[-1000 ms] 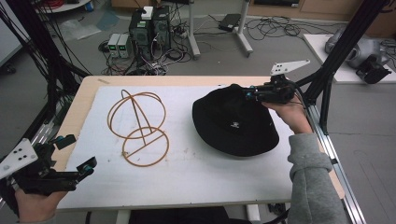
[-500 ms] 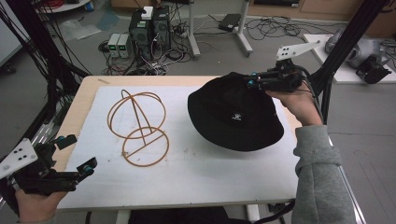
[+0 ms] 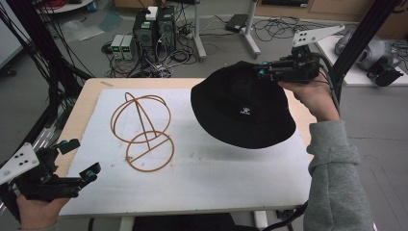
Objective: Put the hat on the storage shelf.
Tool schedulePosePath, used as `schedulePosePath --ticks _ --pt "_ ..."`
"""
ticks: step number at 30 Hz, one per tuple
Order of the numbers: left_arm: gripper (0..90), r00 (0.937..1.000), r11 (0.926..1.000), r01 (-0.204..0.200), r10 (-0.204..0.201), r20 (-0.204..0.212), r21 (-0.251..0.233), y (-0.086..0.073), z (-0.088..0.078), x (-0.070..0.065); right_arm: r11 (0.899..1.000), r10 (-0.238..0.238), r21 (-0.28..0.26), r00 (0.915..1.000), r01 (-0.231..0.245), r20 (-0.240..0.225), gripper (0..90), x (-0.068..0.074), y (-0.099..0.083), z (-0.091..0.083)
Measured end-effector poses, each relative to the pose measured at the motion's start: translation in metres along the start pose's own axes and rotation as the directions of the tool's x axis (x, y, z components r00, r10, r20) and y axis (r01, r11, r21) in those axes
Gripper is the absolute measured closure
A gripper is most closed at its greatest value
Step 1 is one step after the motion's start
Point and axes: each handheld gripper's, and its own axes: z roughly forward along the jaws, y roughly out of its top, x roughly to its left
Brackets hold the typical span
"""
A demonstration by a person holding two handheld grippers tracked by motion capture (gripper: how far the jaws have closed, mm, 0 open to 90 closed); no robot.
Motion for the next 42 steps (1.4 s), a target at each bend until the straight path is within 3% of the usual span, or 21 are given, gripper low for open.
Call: schedulePosePath --ticks 13,24,31,42 --pt "1.7 0.9998 1.0 0.003 -0.003 0.02 0.003 -0.001 0.003 -0.002 0.999 -0.03 -0.027 0.9994 0.029 -0.02 84.1 0.004 0.033 -0.004" --pt "1.7 0.9998 1.0 0.001 -0.001 0.018 0.003 -0.001 0.001 -0.006 0.996 -0.068 -0.068 0.9951 0.063 -0.072 84.2 0.015 0.054 0.005" --pt "1.7 0.9998 1.0 0.001 -0.001 0.02 0.003 -0.002 0.001 -0.007 0.991 -0.104 -0.093 0.9887 0.094 -0.108 84.3 0.027 0.073 0.027" --pt "1.7 0.9999 0.9999 -0.008 0.008 0.013 0.009 -0.002 -0.005 -0.011 0.983 -0.164 -0.113 0.9658 0.143 -0.201 84.2 0.051 0.109 0.07"
